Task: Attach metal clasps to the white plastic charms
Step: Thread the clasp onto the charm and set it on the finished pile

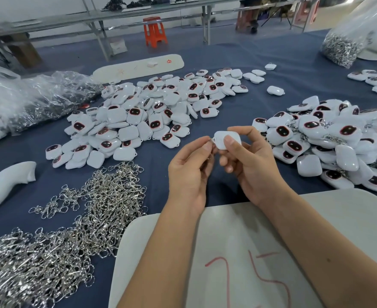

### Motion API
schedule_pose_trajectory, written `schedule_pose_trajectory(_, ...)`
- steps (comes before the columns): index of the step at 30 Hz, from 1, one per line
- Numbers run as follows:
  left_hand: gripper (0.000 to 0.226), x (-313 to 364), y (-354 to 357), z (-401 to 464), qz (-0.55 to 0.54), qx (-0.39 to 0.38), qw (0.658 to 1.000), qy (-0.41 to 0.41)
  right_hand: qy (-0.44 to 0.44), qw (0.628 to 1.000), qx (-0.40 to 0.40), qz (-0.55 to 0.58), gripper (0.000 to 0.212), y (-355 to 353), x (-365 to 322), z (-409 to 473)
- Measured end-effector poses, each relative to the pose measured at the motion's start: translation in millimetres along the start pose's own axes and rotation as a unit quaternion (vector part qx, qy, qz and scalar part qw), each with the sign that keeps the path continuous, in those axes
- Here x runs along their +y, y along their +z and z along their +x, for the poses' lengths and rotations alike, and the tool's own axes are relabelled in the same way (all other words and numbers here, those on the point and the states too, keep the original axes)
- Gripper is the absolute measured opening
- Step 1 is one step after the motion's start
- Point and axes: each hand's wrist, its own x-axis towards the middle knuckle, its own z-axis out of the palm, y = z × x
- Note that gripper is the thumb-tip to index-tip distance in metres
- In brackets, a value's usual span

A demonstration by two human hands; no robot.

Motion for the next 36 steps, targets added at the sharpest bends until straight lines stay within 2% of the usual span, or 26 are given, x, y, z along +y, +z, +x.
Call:
schedule_pose_trajectory(3,0.015,-1.2,0.5,0.9,-0.002,0.042,0.998,0.035,0.008,1.000,-0.010,-0.024,0.021,-0.9,2.7,0.4)
schedule_pose_trajectory(6,0.019,-2.7,-3.9,5.9,0.139,0.056,0.977,0.149,0.011,1.000,-0.006,-0.019,0.018,-2.4,2.7,1.3)
schedule_pose_trajectory(8,0.020,-1.9,-9.0,9.1,0.258,0.053,0.936,0.231,0.013,1.000,-0.003,-0.014,0.016,-3.0,2.8,1.9)
schedule_pose_trajectory(11,0.020,0.5,-17.5,10.3,0.410,0.029,0.847,0.339,0.017,1.000,-0.005,-0.020,0.011,-3.2,3.1,2.3)
schedule_pose_trajectory(15,0.019,0.4,-22.4,10.9,0.547,-0.017,0.724,0.421,0.021,0.999,0.007,-0.029,0.010,-3.4,3.1,2.1)
schedule_pose_trajectory(16,0.018,0.5,-21.3,10.5,0.562,-0.023,0.705,0.432,0.021,0.999,0.012,-0.029,0.009,-3.7,3.2,2.3)
schedule_pose_trajectory(17,0.018,0.4,-19.9,9.7,0.565,-0.022,0.700,0.436,0.021,0.999,0.015,-0.027,0.008,-3.9,3.4,2.4)
schedule_pose_trajectory(18,0.017,-0.6,-17.5,8.6,0.551,-0.011,0.716,0.428,0.020,0.999,0.015,-0.020,0.007,-4.4,3.5,2.7)
schedule_pose_trajectory(19,0.017,-1.8,-14.6,7.3,0.509,0.012,0.761,0.401,0.019,1.000,0.012,-0.010,0.005,-4.9,3.5,2.9)
schedule_pose_trajectory(21,0.017,-4.9,-6.9,5.6,0.330,0.066,0.897,0.287,0.016,1.000,-0.002,0.009,0.009,-5.3,2.9,3.4)
schedule_pose_trajectory(22,0.017,-6.4,-2.7,4.3,0.223,0.078,0.947,0.220,0.013,1.000,-0.010,0.015,0.012,-5.1,2.6,3.7)
schedule_pose_trajectory(23,0.016,-7.8,1.1,2.4,0.132,0.079,0.975,0.160,0.010,1.000,-0.015,0.018,0.014,-5.4,2.5,3.7)
schedule_pose_trajectory(24,0.017,-8.6,3.8,0.9,0.063,0.076,0.989,0.109,0.006,1.000,-0.018,0.019,0.016,-5.6,2.6,3.7)
schedule_pose_trajectory(27,0.022,-9.9,6.7,-1.0,-0.071,0.062,0.995,0.012,-0.001,1.000,-0.018,0.019,0.019,-6.0,3.4,3.9)
schedule_pose_trajectory(30,0.019,-10.7,6.5,0.0,-0.076,0.066,0.995,0.009,-0.002,1.000,-0.015,0.016,0.019,-5.7,4.0,4.1)
schedule_pose_trajectory(32,0.013,-10.3,4.8,0.8,0.004,0.080,0.995,0.055,-0.001,1.000,-0.010,0.011,0.018,-6.4,4.1,4.1)
schedule_pose_trajectory(33,0.011,-9.7,1.9,2.0,0.082,0.085,0.988,0.103,0.000,1.000,-0.007,0.010,0.017,-6.7,4.2,4.1)
schedule_pose_trajectory(34,0.010,-8.6,-1.5,3.7,0.175,0.085,0.968,0.159,0.002,1.000,-0.003,0.009,0.015,-6.7,4.2,4.2)
schedule_pose_trajectory(36,0.010,-6.5,-7.5,6.8,0.327,0.076,0.907,0.253,0.005,1.000,0.003,0.009,0.012,-7.2,3.9,4.3)
